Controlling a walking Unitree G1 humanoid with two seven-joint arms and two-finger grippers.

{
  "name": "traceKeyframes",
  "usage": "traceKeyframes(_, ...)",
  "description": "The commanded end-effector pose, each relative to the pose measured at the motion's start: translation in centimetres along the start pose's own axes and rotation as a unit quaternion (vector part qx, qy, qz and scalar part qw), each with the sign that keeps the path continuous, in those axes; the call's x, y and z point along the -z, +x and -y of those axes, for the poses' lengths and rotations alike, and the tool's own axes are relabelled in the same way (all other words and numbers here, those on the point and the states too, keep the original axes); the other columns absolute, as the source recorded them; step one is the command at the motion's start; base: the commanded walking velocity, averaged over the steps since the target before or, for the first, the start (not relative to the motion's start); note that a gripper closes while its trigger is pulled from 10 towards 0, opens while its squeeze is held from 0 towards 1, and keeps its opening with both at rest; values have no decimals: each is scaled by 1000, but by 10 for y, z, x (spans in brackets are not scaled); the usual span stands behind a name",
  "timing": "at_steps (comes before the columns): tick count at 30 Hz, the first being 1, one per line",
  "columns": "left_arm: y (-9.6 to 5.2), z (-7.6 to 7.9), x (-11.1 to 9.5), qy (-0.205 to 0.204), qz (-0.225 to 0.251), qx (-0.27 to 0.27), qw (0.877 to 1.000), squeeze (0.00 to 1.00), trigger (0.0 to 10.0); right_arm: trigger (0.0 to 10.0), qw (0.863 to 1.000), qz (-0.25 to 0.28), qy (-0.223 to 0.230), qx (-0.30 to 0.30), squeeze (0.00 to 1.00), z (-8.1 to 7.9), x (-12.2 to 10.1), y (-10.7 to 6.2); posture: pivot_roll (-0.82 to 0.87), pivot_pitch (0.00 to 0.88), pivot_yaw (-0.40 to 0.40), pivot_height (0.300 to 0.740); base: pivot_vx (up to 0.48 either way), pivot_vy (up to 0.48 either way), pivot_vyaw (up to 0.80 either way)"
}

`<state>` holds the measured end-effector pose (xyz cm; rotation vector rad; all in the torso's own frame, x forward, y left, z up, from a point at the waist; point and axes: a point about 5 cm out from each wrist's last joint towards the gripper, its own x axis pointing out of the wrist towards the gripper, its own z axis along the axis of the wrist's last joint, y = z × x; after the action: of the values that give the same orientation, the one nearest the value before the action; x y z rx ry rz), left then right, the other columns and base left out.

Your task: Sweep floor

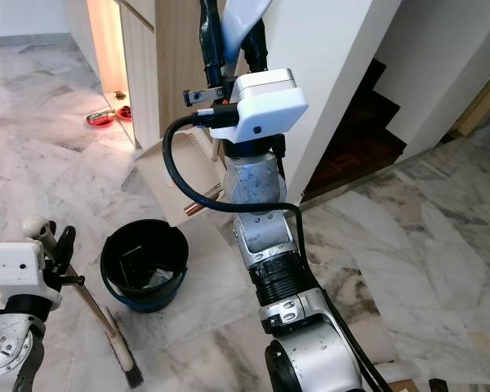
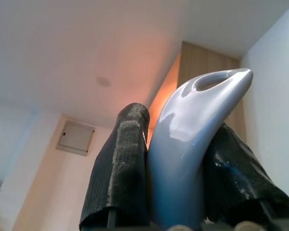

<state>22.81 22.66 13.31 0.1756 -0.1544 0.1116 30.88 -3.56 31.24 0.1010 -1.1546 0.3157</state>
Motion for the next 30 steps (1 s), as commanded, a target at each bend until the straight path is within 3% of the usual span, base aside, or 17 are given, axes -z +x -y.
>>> traceKeyframes(1, 2, 4, -11, 11, 32, 12, 999, 0, 10000, 10000, 999, 48, 18, 9, 0, -6, -16, 3, 275, 16, -190, 740, 0, 0, 0)
traceKeyframes(8, 3, 5, -11, 11, 34, 13, 999, 0, 10000, 10000, 998, 32, 49, 19, 0, -9, -14, 0, 278, 5, -191, 740, 0, 0, 0)
traceKeyframes(19, 4, 6, -12, 10, 37, 15, 999, 0, 10000, 10000, 997, 70, 15, -37, 0, -20, -24, -1, 278, 4, -193, 740, 0, 0, 0)
traceKeyframes(30, 4, 6, -11, 9, 36, 13, 999, 0, 10000, 10000, 998, 58, 20, -30, 0, -18, -22, -1, 274, 13, -197, 740, 0, 0, 0)
